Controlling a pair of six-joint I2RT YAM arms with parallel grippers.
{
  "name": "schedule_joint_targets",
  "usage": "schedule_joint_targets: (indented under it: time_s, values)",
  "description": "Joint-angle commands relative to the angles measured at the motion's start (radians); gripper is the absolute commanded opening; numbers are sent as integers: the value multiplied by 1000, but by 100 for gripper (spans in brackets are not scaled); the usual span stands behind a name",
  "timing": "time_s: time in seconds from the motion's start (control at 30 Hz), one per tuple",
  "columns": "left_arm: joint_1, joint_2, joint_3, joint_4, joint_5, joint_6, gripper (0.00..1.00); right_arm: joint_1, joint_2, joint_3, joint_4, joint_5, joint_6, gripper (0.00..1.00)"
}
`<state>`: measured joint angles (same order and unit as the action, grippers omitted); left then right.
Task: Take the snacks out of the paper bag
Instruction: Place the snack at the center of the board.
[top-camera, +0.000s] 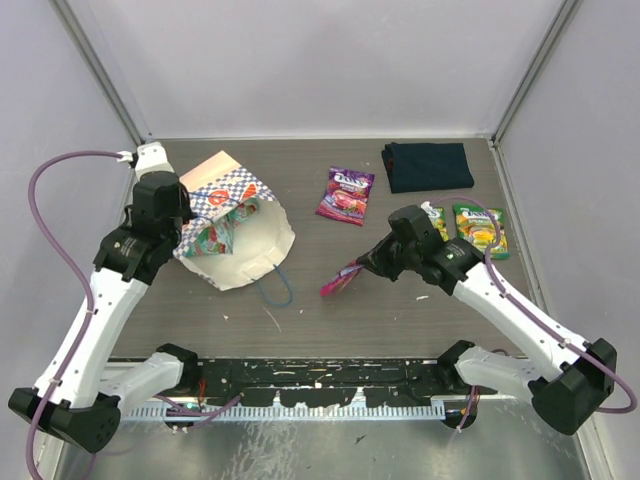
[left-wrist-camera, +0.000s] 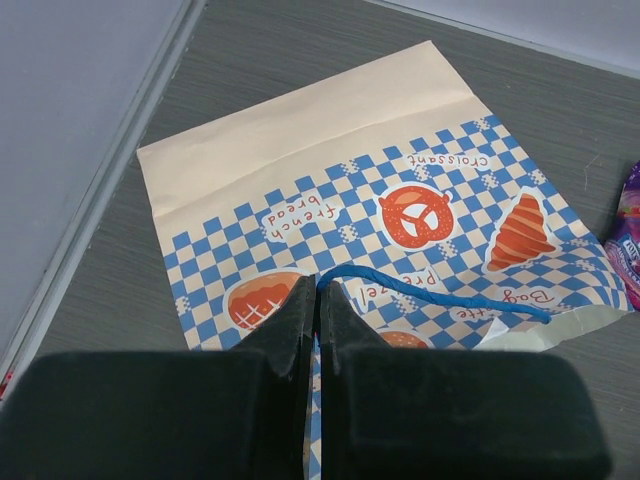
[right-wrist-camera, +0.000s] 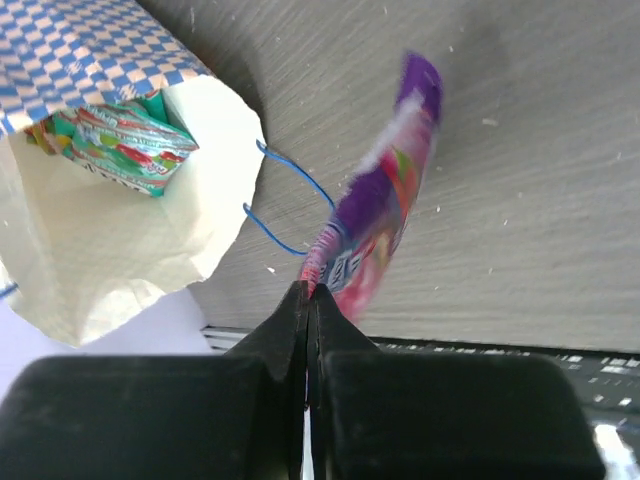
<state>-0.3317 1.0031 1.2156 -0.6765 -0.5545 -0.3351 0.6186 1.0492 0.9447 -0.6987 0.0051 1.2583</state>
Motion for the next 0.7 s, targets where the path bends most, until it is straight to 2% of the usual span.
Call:
schedule_joint_targets:
  time_s: [0.0,0.03,0.07,0.1,0.13,0.17,0.2,0.27,0.33,0.4,0.5,0.6,0.67]
  values:
    - [5,-54,42,-12,-26,-26,0,-1,78,70,-22,-6,276,1]
    - [4,-59,41,-14,-17,-29,0,-3,133,86,13,21,291,2]
    - [4,-64,43,-20,-10,-31,0,-10,193,115,45,44,298,9]
    - [5,-68,50,-28,-5,-31,0,-25,272,152,72,55,293,28]
    - [5,-69,55,-35,-4,-30,0,-47,357,201,96,61,279,51]
    - [4,-73,59,-41,-5,-27,0,-65,440,255,116,60,255,68]
    - [5,-76,64,-48,-6,-23,0,-77,524,343,138,61,199,78]
    - [4,-85,74,-68,-11,-15,0,-88,663,493,141,31,102,82]
    - [5,-96,74,-79,-20,-7,0,-81,776,651,32,25,7,82]
    - [5,-112,62,-83,-33,3,0,-62,811,731,-83,72,-44,83]
    - [5,-123,42,-70,-32,9,0,-38,756,651,-118,135,-98,82]
    - [4,-105,34,-59,39,24,0,-22,619,461,-93,198,-139,80]
    - [4,-78,36,-60,82,27,0,0,492,306,-46,294,-181,80]
